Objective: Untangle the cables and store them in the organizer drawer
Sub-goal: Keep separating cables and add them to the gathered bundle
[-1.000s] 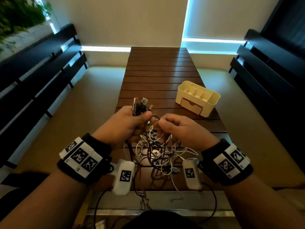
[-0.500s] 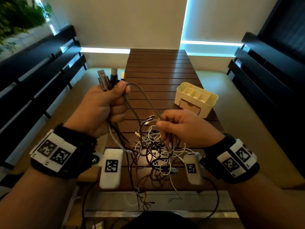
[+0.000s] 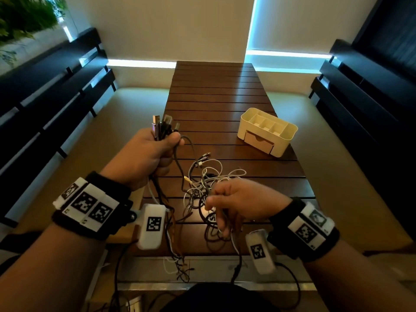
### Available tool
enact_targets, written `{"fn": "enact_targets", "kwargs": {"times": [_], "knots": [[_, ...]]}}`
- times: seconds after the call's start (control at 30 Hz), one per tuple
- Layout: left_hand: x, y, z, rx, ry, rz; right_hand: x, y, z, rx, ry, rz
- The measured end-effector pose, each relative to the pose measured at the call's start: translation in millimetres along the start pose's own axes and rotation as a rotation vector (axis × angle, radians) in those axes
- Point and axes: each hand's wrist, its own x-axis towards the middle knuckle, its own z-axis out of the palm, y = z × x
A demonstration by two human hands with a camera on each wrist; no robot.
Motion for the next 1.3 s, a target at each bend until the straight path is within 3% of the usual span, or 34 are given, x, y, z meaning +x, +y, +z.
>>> {"fn": "enact_targets", "kwargs": {"times": [0.1,0.17,0.23,0.3,0.4,0.53,0.63,0.77,0.83,0.97,1.1,1.3], "knots": [[3.0,-11.4,3.3,0.139,-0.034,-0.088,20.9,15.8,11.4,-0.195,-0.080,0.185],[3.3,-21.7,7.6,0.209,-0.062,-0.158,28.5,23.4,10.3,-0.601,-0.106,0.286],[1.2,-30.6,11.4,0.232,-0.084,-0.186,32.1,26.4,2.1,-0.931,-0.044,0.365],[-3.1,-36.2,14.6,0.231,-0.104,-0.177,28.1,20.1,-10.1,-0.853,0.095,0.349],[-9.8,-35.3,21.6,0.212,-0.217,-0.167,17.0,-3.3,-22.4,-0.613,0.228,0.138],[-11.9,-31.8,28.9,0.224,-0.346,-0.170,16.3,-18.0,-11.7,-0.419,0.163,-0.036],[-8.5,-35.1,29.1,0.276,-0.173,-0.101,26.7,1.7,-3.6,-0.346,0.027,0.047],[-4.3,-37.3,17.5,-0.044,0.105,-0.058,31.3,37.3,2.8,-0.642,-0.228,0.271],[-4.6,-38.9,13.5,-0.112,0.137,-0.015,28.4,54.6,-6.2,-0.694,-0.156,0.349],[-5.8,-49.8,16.1,-0.159,0.104,-0.008,25.3,91.4,-24.3,-0.575,0.118,0.429],[-5.1,-61.8,27.7,-0.165,0.034,-0.033,39.7,131.1,-11.6,-0.627,0.237,0.490],[-7.5,-65.8,40.8,-0.141,-0.024,-0.064,53.8,160.4,5.3,-0.641,0.359,0.384]]}}
